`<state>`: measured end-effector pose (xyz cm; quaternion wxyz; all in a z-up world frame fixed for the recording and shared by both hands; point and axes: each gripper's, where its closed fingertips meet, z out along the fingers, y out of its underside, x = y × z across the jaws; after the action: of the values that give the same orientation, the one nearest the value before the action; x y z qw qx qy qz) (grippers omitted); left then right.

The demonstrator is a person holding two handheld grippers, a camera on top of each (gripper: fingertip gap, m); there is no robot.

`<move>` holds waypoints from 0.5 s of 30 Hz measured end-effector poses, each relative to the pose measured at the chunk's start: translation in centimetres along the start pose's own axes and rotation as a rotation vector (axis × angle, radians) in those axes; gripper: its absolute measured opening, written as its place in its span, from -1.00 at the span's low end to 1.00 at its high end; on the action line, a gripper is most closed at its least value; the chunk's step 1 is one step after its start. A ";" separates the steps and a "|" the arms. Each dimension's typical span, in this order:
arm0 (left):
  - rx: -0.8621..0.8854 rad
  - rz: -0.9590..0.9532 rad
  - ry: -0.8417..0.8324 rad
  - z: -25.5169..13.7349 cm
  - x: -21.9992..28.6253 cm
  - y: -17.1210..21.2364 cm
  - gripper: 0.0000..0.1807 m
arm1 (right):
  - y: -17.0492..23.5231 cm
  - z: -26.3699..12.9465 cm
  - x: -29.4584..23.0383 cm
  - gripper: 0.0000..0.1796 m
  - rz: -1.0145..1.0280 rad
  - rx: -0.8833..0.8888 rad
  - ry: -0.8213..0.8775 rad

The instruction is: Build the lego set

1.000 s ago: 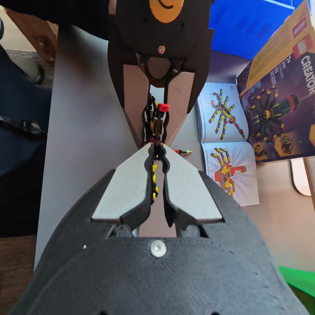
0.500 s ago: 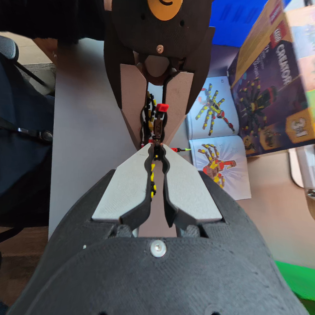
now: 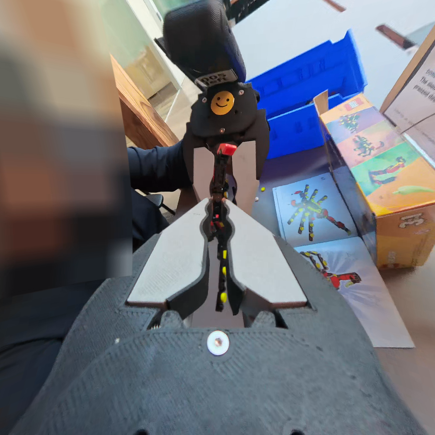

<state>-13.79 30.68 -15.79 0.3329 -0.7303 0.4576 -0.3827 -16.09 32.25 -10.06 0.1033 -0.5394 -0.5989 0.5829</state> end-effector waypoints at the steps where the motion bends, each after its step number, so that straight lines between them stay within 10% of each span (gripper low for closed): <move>1: -0.019 0.013 -0.021 0.2 -0.1 0.2 -0.74 | 0.3 0.2 0.2 -0.95 0.011 -0.008 -0.003; 15: -0.060 -0.075 -0.068 0.6 -1.3 1.2 -0.73 | 2.8 1.3 1.5 -0.95 -0.025 -0.165 0.143</move>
<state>-14.15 31.52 -17.36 0.3116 -0.7692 0.4295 -0.3561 -16.17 31.90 -13.41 0.1084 -0.5787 -0.6428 0.4901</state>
